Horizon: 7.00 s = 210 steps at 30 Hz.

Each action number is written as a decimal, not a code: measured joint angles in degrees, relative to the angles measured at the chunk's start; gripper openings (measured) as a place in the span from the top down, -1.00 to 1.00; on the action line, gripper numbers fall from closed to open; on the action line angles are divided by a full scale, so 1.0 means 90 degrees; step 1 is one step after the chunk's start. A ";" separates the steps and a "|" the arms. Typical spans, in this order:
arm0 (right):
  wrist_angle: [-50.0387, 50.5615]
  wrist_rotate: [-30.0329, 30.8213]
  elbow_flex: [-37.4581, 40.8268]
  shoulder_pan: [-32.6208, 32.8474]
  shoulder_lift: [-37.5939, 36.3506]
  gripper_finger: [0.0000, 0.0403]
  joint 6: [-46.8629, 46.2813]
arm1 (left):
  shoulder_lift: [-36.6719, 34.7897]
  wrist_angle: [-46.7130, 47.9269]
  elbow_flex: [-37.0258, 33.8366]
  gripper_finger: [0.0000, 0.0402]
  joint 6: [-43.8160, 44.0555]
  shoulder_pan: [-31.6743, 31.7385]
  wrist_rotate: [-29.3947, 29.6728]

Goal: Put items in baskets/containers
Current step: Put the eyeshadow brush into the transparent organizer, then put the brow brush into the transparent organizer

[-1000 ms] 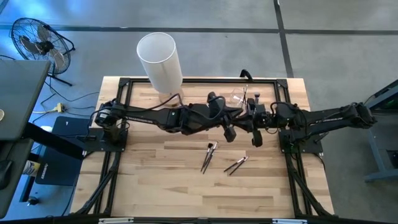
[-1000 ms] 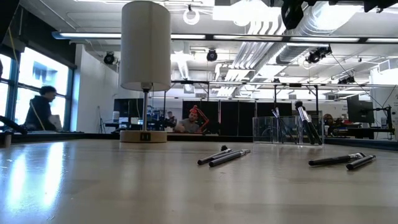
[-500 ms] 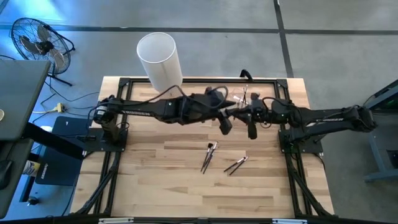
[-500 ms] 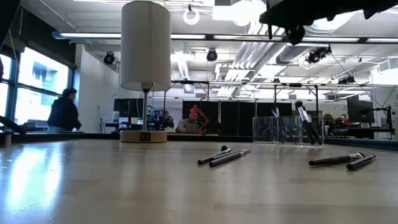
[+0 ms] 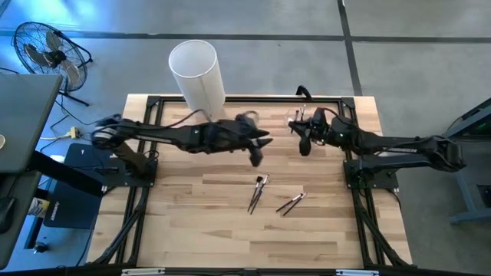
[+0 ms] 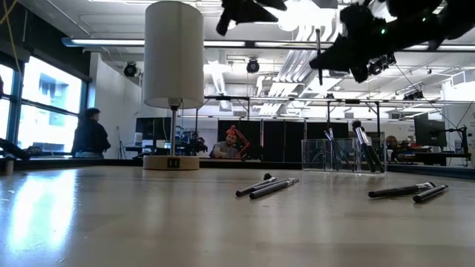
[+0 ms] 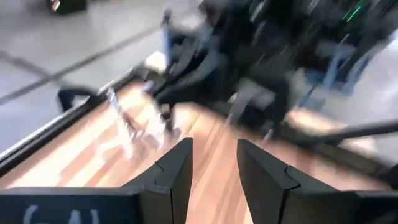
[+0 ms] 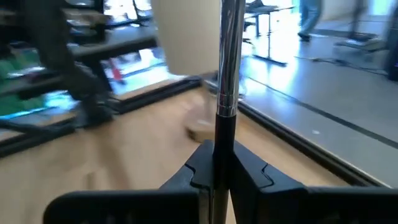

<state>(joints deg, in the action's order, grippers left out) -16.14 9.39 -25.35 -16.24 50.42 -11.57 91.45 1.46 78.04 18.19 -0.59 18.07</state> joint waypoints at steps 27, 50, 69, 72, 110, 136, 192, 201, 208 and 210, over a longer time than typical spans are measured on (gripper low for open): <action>-0.2368 0.1149 -0.0016 -0.1783 0.3805 0.84 -0.0024 | -0.3172 -0.0607 -0.3327 0.38 -0.0476 0.3107 -0.3686; -0.1493 0.0531 -0.0011 -0.1510 0.1174 0.29 0.0884 | -0.3181 -0.0674 -0.3302 0.38 0.0112 0.1926 -0.2838; 0.4432 -0.0216 -0.1879 0.1678 0.0195 0.58 0.0881 | -0.0278 0.0742 -0.0986 0.38 0.2331 -0.0620 0.0287; 0.5006 -0.0205 -0.1879 0.1914 0.0303 0.63 0.0412 | 0.0395 0.1858 -0.0106 0.38 0.3033 -0.0599 0.0002; 0.8370 0.1448 -0.1879 0.4103 0.0125 0.98 -0.3781 | 0.2566 0.2801 0.1137 0.38 0.4448 -0.0396 -0.1245; 0.8029 0.1476 -0.1879 0.4103 0.0130 0.99 -0.3716 | 0.3500 0.3248 0.1171 0.40 0.5205 -0.0284 -0.1917; -0.2854 0.2271 0.1496 0.4168 -0.0431 0.20 -0.0330 | 0.1324 -0.2017 0.0887 1.00 0.0981 -0.0208 -0.1130; -0.1131 0.1762 0.0304 0.3456 -0.0362 0.20 -0.0132 | 0.1327 -0.2158 0.0887 1.00 0.1052 -0.0228 -0.1195; -0.1104 0.1058 -0.0049 0.3051 -0.0280 0.30 -0.0184 | 0.1329 -0.2162 0.0887 1.00 0.1015 -0.0228 -0.1217; -0.1069 0.1000 -0.0074 0.2997 -0.0275 0.41 -0.0222 | 0.1329 -0.2155 0.0887 1.00 0.1013 -0.0226 -0.1219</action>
<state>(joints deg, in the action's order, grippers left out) -25.76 18.39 -26.02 10.74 47.94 -13.56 103.42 -17.94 86.02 27.31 -2.62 7.09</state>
